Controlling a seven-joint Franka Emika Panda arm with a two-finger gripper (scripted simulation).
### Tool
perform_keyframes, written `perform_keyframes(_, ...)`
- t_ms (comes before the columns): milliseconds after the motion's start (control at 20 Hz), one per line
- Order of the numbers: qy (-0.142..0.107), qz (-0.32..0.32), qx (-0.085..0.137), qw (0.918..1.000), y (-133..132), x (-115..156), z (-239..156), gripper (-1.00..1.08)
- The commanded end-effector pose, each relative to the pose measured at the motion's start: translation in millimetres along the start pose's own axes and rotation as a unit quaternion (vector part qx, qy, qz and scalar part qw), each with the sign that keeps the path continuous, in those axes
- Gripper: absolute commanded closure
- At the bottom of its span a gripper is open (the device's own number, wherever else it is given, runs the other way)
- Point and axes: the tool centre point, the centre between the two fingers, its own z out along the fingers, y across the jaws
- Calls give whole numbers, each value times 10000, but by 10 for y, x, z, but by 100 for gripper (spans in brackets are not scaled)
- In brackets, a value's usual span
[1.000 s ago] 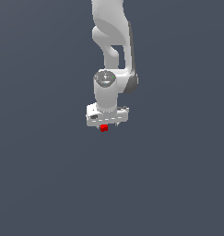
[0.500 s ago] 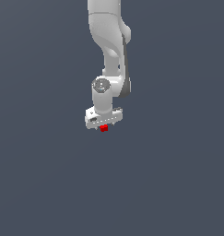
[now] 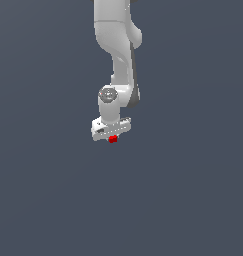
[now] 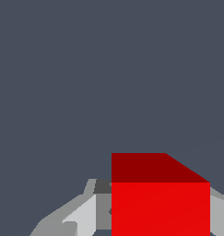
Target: Pick up the red cube and move it to a goal position.
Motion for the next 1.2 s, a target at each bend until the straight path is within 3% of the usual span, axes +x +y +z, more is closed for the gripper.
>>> perform_keyframes(0,2,-9,-1,10000,0,0,4,108)
perform_keyframes(650,2,-9,-1,10000,-6,2,-59,108)
perform_keyframes(1150,3,-7,-4,10000,-52,8,-565,108)
